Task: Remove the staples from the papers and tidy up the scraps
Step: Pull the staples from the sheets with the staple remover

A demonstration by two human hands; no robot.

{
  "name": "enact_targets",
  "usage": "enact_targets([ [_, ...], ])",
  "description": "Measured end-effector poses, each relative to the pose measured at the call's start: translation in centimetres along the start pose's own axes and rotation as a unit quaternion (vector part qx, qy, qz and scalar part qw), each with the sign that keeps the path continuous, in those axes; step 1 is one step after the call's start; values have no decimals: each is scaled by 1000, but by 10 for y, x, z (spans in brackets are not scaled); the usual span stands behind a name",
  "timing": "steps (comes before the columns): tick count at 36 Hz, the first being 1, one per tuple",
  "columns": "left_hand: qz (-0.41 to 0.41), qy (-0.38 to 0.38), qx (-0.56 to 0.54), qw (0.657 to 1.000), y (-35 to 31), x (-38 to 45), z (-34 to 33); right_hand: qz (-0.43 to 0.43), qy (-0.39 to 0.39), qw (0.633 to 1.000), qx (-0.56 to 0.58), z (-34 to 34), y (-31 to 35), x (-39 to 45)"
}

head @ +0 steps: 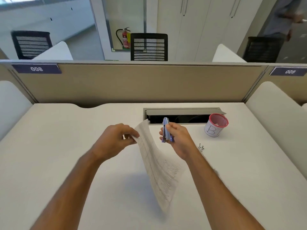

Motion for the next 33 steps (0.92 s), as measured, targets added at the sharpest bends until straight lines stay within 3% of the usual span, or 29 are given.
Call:
enact_targets([
  [4, -43, -18, 14, 999, -18, -6, 11, 8, 23, 1000, -1, -10, 12, -12],
  [10, -56, -9, -49, 997, -40, -15, 21, 30, 37, 999, -11, -21, 31, -30],
  [14, -46, 3, -102, 994, -56, -20, 26, 115, 1, 992, -55, -23, 61, -42],
  [17, -52, -27, -111, 992, -66, -22, 35, 217, -21, 969, -115, -23, 99, -57],
  [21, -40, -58, -202, 977, -73, -30, 51, 307, -16, 941, -142, -29, 145, -88],
  [27, -6, 32, -332, 943, -80, -33, 51, 343, 50, 930, -126, -47, 172, -124],
  [33, 61, 88, -312, 944, -59, -30, 24, 504, -67, 812, -288, -50, 174, -162],
])
Point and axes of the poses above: each hand's wrist, its own x-axis towards the middle knuckle, its own z-axis out of the back of the hand, y = z × x, the point moved 10 cm from there along x, towards the middle knuckle, and after that the axes turned 6 degrees about z, right-handed, at the moved point
